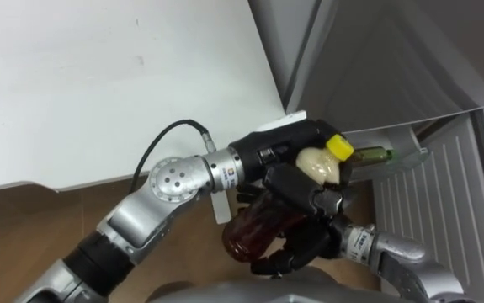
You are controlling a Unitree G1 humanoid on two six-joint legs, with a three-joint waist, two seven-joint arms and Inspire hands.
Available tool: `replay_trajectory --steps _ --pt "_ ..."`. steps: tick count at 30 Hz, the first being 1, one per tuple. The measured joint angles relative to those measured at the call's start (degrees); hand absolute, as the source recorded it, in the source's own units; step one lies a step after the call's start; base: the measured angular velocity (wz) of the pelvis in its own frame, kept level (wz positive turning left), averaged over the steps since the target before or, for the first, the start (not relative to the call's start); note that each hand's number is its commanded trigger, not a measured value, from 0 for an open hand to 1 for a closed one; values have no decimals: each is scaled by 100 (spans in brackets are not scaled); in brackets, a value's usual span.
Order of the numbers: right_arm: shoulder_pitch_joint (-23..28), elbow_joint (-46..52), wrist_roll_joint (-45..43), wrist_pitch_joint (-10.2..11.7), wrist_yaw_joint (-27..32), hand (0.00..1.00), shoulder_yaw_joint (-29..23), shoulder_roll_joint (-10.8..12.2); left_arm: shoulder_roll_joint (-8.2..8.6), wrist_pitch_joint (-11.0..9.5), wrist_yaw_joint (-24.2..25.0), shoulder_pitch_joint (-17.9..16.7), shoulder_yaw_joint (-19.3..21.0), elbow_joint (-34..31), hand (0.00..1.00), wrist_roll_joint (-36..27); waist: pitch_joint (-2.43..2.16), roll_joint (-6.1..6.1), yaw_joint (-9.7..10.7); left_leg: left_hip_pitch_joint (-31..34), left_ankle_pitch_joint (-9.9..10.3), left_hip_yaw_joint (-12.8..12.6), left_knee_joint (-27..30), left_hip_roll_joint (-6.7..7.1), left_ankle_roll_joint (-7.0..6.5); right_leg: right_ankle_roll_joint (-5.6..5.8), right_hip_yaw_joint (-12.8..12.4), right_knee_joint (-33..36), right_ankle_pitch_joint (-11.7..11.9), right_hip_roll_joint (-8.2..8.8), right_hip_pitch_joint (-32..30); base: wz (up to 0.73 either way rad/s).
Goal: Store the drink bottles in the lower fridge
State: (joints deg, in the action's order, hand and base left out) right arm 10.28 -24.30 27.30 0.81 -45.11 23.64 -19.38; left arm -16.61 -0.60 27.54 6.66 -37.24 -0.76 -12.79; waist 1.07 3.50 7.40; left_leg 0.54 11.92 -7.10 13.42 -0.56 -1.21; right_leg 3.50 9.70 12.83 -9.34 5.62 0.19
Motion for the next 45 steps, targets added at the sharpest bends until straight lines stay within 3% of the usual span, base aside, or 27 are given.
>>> replay_trajectory --steps 6,15,31,34,45 --pt "0 15 749 -92 24 0 440 82 7 0 4 0 -59 0 100 3 -2 0 -21 -1 0 1 2 2 0 0 4 2 0 0 -2 0" --pt "15 16 1760 -215 -32 0 678 175 32 -1 -1 9 -82 1 100 247 -32 -79 4 17 -3 82 2 7 3 0 135 -14 0 8 19 4" --pt "6 -13 1755 -219 -73 0 890 86 131 -3 -458 9 -427 3 100 1499 11 -95 -13 -32 -7 73 -55 10 7 0 150 -26 0 8 34 0" --pt "6 -13 1755 -220 -72 100 891 78 132 -3 -482 9 -447 3 100 1526 11 -94 -9 -21 -8 60 -70 10 7 0 147 -25 0 8 2 -2" --pt "7 -16 1774 -220 151 100 897 136 175 -3 -597 6 -440 126 100 1733 14 -83 -15 -64 -8 3 -67 9 7 0 151 -28 0 14 20 -2"
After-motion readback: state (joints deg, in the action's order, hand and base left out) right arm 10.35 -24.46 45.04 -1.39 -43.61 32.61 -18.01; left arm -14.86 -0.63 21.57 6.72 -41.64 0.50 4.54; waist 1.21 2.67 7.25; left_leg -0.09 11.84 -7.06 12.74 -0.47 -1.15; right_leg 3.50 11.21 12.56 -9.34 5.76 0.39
